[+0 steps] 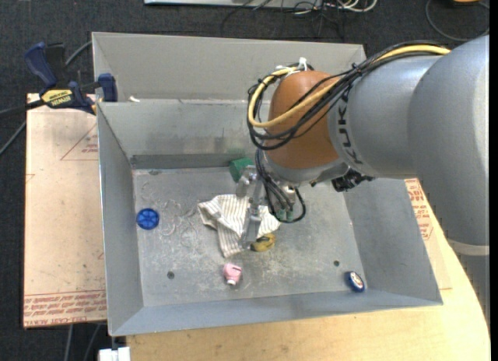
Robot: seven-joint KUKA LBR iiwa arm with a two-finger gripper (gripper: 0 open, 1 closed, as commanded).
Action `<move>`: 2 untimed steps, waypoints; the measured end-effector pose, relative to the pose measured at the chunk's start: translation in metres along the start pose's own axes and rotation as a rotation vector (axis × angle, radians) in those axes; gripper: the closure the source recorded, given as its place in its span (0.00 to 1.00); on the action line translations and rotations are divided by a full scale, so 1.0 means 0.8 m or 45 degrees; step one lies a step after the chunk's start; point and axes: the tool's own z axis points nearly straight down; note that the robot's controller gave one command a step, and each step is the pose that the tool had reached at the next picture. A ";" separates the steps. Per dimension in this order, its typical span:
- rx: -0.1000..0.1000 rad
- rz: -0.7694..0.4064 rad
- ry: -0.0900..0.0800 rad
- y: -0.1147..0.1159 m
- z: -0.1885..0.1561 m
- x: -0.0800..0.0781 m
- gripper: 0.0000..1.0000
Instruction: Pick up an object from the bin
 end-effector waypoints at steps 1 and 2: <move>-0.006 0.111 -0.012 -0.014 0.048 -0.002 0.00; -0.005 0.070 -0.011 -0.014 0.046 -0.001 1.00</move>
Offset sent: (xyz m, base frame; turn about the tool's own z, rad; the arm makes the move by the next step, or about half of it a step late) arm -0.0041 -0.0134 -0.0392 0.0358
